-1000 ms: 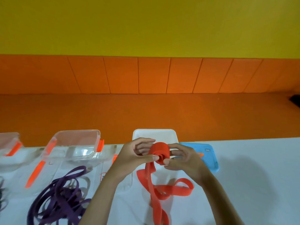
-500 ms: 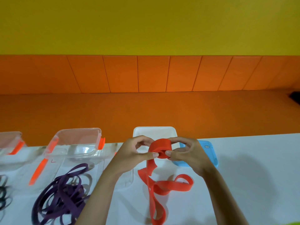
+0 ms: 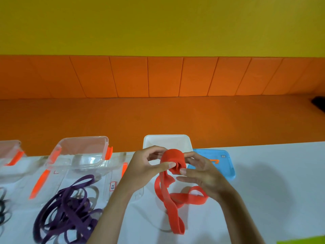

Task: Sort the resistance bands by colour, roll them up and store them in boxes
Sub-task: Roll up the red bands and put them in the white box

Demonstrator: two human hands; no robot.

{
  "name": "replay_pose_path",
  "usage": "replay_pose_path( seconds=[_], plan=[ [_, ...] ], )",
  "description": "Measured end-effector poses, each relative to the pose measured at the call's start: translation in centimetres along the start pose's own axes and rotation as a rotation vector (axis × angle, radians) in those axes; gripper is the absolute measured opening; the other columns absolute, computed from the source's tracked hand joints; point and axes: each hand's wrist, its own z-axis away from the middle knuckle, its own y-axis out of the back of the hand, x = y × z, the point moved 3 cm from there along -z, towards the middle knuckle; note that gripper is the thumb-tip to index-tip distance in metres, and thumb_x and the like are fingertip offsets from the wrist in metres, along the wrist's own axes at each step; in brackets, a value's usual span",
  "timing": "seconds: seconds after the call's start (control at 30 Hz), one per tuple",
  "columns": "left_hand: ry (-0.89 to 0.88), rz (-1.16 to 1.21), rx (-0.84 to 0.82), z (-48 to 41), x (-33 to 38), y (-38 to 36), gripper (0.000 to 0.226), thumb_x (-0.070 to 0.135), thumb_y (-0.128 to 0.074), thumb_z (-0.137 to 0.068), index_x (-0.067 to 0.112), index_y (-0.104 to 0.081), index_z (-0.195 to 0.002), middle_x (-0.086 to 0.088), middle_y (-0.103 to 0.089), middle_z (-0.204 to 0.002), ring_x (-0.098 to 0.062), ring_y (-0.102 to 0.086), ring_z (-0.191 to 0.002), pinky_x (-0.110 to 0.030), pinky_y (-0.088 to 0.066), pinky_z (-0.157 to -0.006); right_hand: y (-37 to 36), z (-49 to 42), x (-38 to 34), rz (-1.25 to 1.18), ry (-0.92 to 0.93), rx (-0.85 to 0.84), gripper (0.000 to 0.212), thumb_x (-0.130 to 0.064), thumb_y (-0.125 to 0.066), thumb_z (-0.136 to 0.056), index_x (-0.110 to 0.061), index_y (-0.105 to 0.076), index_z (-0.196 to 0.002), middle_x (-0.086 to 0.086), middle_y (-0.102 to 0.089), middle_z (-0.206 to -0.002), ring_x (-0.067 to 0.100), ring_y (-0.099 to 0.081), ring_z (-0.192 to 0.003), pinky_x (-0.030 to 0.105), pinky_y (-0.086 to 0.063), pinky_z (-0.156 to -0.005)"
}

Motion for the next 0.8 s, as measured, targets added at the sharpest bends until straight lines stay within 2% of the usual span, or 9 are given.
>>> replay_pose_path(
  seconds=[0.1,0.17,0.27,0.33,0.43,0.53,0.63,0.7,0.8],
  plan=[
    [-0.025,-0.087,-0.004,0.1,0.3,-0.5,0.036,0.054,-0.086,-0.071,0.040,-0.077,-0.104,0.020,-0.077,-0.106,-0.006,-0.072,-0.104,-0.021,-0.056,-0.092,0.2,-0.1,-2.7,0.233,0.006,0.004,0.057,-0.037,-0.098,-0.068,-0.036,-0.070,-0.118,0.003,-0.077,-0.113,0.029,-0.078,-0.101,0.038,-0.065,-0.079],
    [-0.034,-0.074,0.003,0.1,0.6,-0.7,0.040,0.053,-0.087,-0.071,0.042,-0.076,-0.109,0.022,-0.077,-0.110,-0.005,-0.072,-0.107,-0.024,-0.057,-0.094,0.1,-0.4,-3.8,0.254,0.031,0.048,0.051,-0.038,-0.099,-0.064,-0.036,-0.072,-0.107,0.001,-0.079,-0.107,0.027,-0.079,-0.097,0.034,-0.065,-0.075],
    [-0.053,0.120,0.044,0.0,1.0,-0.6,0.054,0.037,-0.094,-0.074,0.034,-0.076,-0.125,0.014,-0.077,-0.122,-0.010,-0.072,-0.117,-0.025,-0.058,-0.098,-0.1,-0.4,-4.3,0.076,0.101,0.085,0.047,-0.030,-0.097,-0.071,-0.025,-0.069,-0.108,0.012,-0.079,-0.110,0.035,-0.078,-0.100,0.038,-0.065,-0.078],
    [-0.074,0.254,0.071,-0.1,1.1,-0.5,0.053,0.021,-0.095,-0.075,0.024,-0.076,-0.124,0.003,-0.078,-0.123,-0.017,-0.074,-0.117,-0.026,-0.059,-0.096,-0.4,-0.4,-3.8,-0.090,0.118,0.048,0.048,-0.028,-0.093,-0.078,-0.017,-0.064,-0.115,0.022,-0.075,-0.116,0.041,-0.075,-0.107,0.042,-0.064,-0.084],
    [-0.084,0.259,0.086,-0.3,1.8,-0.3,0.049,0.021,-0.096,-0.071,0.019,-0.078,-0.117,-0.001,-0.080,-0.116,-0.020,-0.077,-0.111,-0.025,-0.060,-0.092,-1.3,-0.1,-2.7,-0.212,0.078,-0.012,0.055,-0.033,-0.092,-0.079,-0.014,-0.062,-0.122,0.023,-0.072,-0.122,0.040,-0.071,-0.114,0.049,-0.059,-0.097],
    [-0.059,0.206,0.037,-0.4,2.0,0.1,0.051,0.010,-0.098,-0.070,0.021,-0.078,-0.116,0.000,-0.081,-0.113,-0.018,-0.077,-0.107,-0.023,-0.059,-0.091,-1.4,0.4,-2.6,0.064,0.072,0.036,0.047,-0.039,-0.086,-0.082,-0.022,-0.067,-0.121,0.006,-0.074,-0.124,0.029,-0.072,-0.116,0.037,-0.059,-0.096],
    [-0.047,0.140,0.010,-0.2,2.1,0.4,0.056,0.022,-0.099,-0.067,0.027,-0.075,-0.118,0.004,-0.080,-0.113,-0.016,-0.076,-0.108,-0.024,-0.059,-0.094,-1.0,0.4,-3.5,0.270,0.094,0.079,0.046,-0.037,-0.090,-0.074,-0.037,-0.072,-0.117,-0.009,-0.074,-0.117,0.026,-0.077,-0.097,0.029,-0.062,-0.082],
    [-0.062,0.133,0.024,-0.1,2.3,0.3,0.054,0.032,-0.097,-0.065,0.033,-0.074,-0.114,0.005,-0.080,-0.114,-0.016,-0.076,-0.109,-0.025,-0.060,-0.095,-1.1,0.3,-3.8,0.225,0.138,0.100,0.049,-0.029,-0.094,-0.075,-0.033,-0.072,-0.119,0.000,-0.073,-0.116,0.033,-0.078,-0.090,0.035,-0.065,-0.078],
    [-0.112,0.246,0.105,0.0,2.6,0.1,0.045,0.030,-0.096,-0.069,0.030,-0.077,-0.109,0.001,-0.080,-0.114,-0.019,-0.077,-0.108,-0.026,-0.060,-0.092,-1.7,0.1,-3.8,0.025,0.207,0.122,0.042,-0.019,-0.093,-0.077,-0.020,-0.073,-0.114,0.011,-0.073,-0.114,0.041,-0.077,-0.097,0.040,-0.065,-0.078]
  ],
)
